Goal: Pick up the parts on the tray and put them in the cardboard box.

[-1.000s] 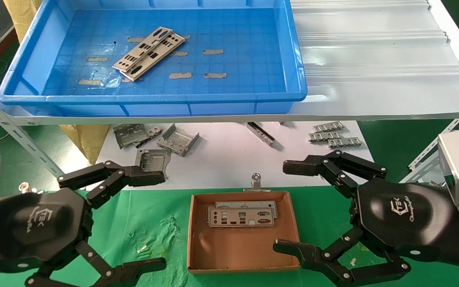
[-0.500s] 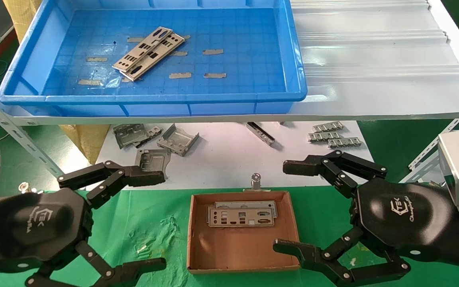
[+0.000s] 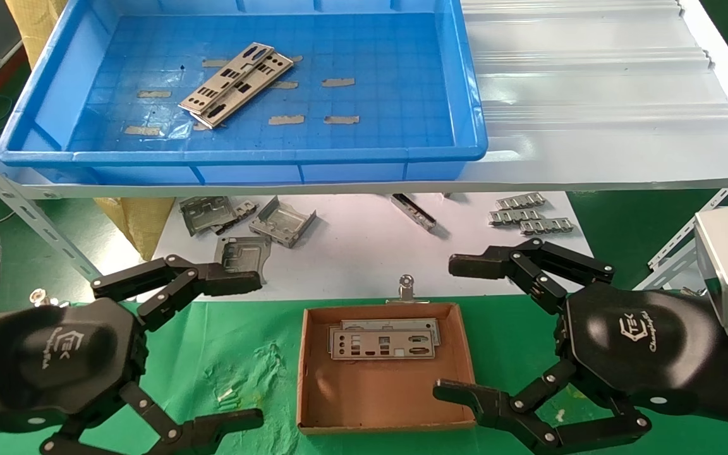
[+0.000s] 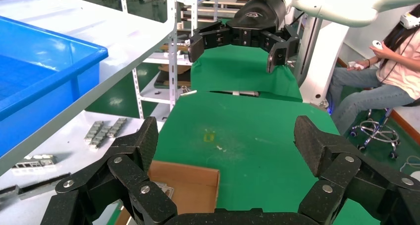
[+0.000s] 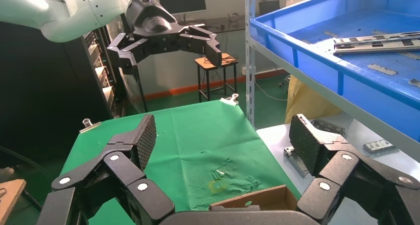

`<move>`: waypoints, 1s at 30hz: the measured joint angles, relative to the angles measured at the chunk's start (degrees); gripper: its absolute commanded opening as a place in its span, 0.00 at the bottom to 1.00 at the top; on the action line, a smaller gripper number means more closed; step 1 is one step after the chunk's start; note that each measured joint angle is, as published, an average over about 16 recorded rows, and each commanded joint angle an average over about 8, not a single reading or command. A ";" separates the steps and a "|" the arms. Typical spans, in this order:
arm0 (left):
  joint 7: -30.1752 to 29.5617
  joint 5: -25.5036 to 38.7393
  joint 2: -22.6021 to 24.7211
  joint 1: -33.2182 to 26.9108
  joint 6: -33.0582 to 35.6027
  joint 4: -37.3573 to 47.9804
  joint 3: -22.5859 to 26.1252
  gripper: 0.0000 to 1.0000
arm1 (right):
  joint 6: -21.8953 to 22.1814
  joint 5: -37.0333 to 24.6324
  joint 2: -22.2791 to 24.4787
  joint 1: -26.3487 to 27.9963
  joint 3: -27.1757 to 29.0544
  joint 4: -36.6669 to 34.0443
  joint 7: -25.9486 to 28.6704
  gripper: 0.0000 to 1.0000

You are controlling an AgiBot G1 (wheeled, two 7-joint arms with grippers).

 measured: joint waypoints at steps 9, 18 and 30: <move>0.00 0.00 0.00 0.00 0.00 0.00 0.00 1.00 | 0.00 0.00 0.00 0.00 0.00 0.00 0.00 1.00; 0.00 0.00 0.00 0.00 0.00 0.00 0.00 1.00 | 0.00 0.00 0.00 0.00 0.00 0.00 0.00 1.00; 0.00 0.00 0.00 0.00 0.00 0.00 0.00 1.00 | 0.00 0.00 0.00 0.00 0.00 0.00 0.00 1.00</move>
